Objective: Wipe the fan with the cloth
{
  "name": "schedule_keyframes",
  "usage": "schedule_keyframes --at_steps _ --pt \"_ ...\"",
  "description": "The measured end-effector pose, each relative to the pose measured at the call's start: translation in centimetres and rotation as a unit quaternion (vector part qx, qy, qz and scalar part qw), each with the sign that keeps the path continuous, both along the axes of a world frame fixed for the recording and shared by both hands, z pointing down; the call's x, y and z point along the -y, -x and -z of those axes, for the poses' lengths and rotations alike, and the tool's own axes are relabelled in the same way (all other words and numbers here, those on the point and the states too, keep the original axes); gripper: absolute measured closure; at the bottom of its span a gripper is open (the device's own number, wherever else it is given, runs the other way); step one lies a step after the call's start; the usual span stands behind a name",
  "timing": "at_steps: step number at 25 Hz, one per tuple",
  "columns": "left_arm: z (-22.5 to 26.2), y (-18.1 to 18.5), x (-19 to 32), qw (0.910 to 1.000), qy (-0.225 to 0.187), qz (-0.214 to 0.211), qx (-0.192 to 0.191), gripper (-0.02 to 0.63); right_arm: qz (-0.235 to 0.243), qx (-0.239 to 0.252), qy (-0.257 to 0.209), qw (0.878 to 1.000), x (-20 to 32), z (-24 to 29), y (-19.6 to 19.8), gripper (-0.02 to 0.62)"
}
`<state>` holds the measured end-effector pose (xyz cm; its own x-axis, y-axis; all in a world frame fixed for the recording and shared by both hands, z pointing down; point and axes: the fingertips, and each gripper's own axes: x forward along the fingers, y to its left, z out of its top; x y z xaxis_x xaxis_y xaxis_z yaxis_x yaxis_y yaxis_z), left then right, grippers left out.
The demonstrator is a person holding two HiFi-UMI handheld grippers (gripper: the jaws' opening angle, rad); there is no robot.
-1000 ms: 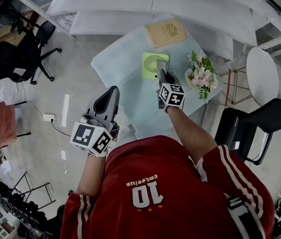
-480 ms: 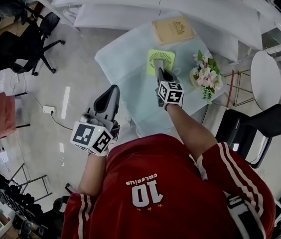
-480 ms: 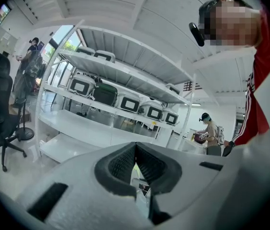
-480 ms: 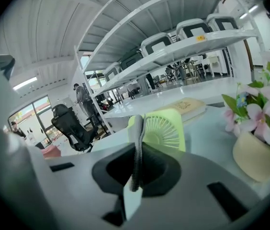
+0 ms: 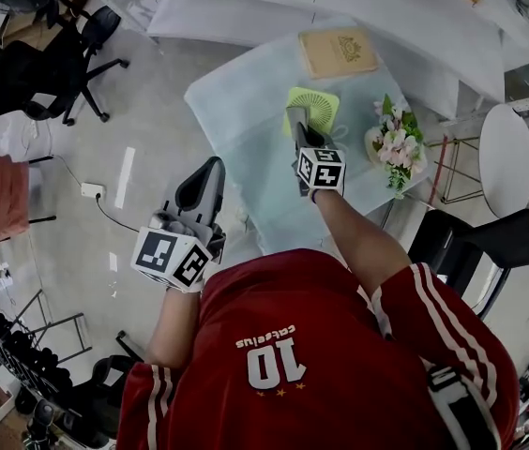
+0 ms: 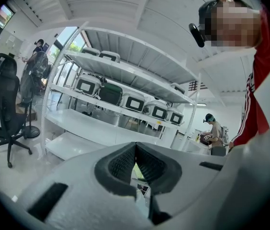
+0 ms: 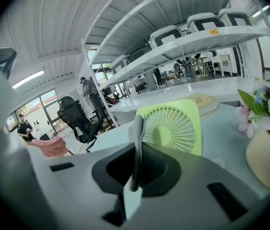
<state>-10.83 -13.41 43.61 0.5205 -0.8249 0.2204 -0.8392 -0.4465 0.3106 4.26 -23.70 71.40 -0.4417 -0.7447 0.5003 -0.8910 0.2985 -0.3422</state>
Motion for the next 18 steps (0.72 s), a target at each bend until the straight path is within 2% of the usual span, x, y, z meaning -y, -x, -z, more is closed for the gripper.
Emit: schedule_keyframes --at_steps 18 --pt "-0.9 -0.1 -0.2 0.9997 0.014 0.015 0.011 0.603 0.018 -0.006 0.006 1.000 0.9 -1.4 0.0 0.589"
